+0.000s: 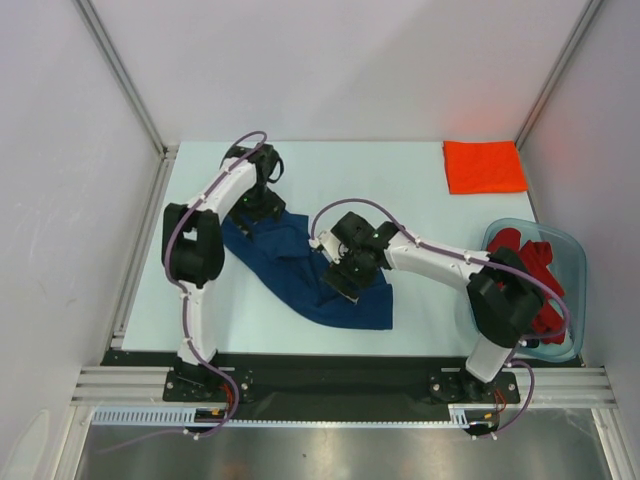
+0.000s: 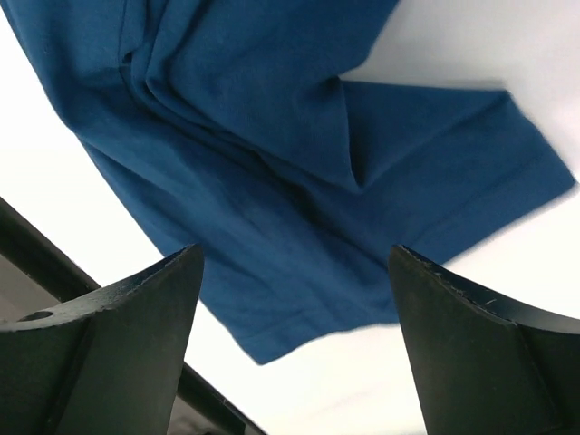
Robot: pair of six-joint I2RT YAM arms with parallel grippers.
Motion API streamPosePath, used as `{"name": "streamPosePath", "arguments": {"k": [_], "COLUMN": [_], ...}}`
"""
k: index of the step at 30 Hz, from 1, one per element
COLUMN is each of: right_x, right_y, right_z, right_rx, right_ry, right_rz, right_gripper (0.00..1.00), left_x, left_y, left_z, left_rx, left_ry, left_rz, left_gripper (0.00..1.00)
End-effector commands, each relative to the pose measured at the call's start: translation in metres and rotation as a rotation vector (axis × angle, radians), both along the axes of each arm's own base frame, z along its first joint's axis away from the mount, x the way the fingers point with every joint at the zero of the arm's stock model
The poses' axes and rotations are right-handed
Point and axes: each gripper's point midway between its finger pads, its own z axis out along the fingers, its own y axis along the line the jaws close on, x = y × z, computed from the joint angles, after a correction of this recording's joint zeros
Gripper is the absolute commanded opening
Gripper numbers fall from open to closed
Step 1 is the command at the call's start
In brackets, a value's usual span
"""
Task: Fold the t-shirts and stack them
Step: Fold the tshirt
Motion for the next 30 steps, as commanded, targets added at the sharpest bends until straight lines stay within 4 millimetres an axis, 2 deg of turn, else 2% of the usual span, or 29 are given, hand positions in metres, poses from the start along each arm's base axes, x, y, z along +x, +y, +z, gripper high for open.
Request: {"name": "streamPosePath", "arguments": {"k": [1, 5, 11, 14, 15, 16, 19, 21, 23, 27, 28, 30], "right_x": [0.009, 0.017, 0.032, 0.033, 0.031, 0.023, 0.007, -0.013, -0.034, -0.063, -0.070, -0.090], "right_y": [0.015, 0.017, -0.002, -0.015, -0.015, -0.023, -0.032, -0.041, -0.040, -0.036, -0.033, -0.019], "right_z": [-0.005, -0.011, -0.040, -0.051, -0.049, -0.056, -0.059, -0.067, -0.069, -0.069, -0.068, -0.063], "right_rx": [0.085, 0.138, 0.047, -0.033, -0.034, -0.055, -0.079, -0.106, -0.102, -0.096, -0.091, -0.061], "right_ry": [0.048, 0.111, 0.103, 0.058, 0.049, 0.058, 0.061, 0.092, 0.131, 0.215, 0.245, 0.296], "right_rz": [0.094, 0.093, 0.012, -0.052, -0.065, -0.081, -0.167, -0.210, -0.272, -0.412, -0.470, -0.470], "right_gripper": [0.89, 0.88, 0.90, 0.91, 0.91, 0.91, 0.92, 0.92, 0.92, 0.92, 0.91, 0.92], "left_x": [0.010, 0.009, 0.014, 0.019, 0.021, 0.023, 0.036, 0.052, 0.064, 0.090, 0.094, 0.108], "left_y": [-0.004, -0.002, 0.009, 0.008, 0.011, 0.011, 0.013, 0.013, 0.010, 0.009, 0.009, 0.003], "left_z": [0.007, -0.012, -0.041, -0.057, -0.062, -0.065, -0.075, -0.083, -0.082, -0.080, -0.079, -0.078], "left_rx": [-0.029, -0.043, -0.031, -0.060, -0.060, -0.074, -0.105, -0.138, -0.175, -0.215, -0.216, -0.258], "left_ry": [-0.016, 0.073, 0.135, 0.154, 0.163, 0.171, 0.172, 0.139, 0.108, 0.030, 0.011, -0.045], "left_rz": [0.113, 0.150, 0.162, 0.174, 0.182, 0.180, 0.167, 0.142, 0.095, 0.033, 0.011, -0.025], "left_gripper": [0.93, 0.93, 0.93, 0.92, 0.92, 0.92, 0.90, 0.89, 0.87, 0.81, 0.81, 0.81]}}
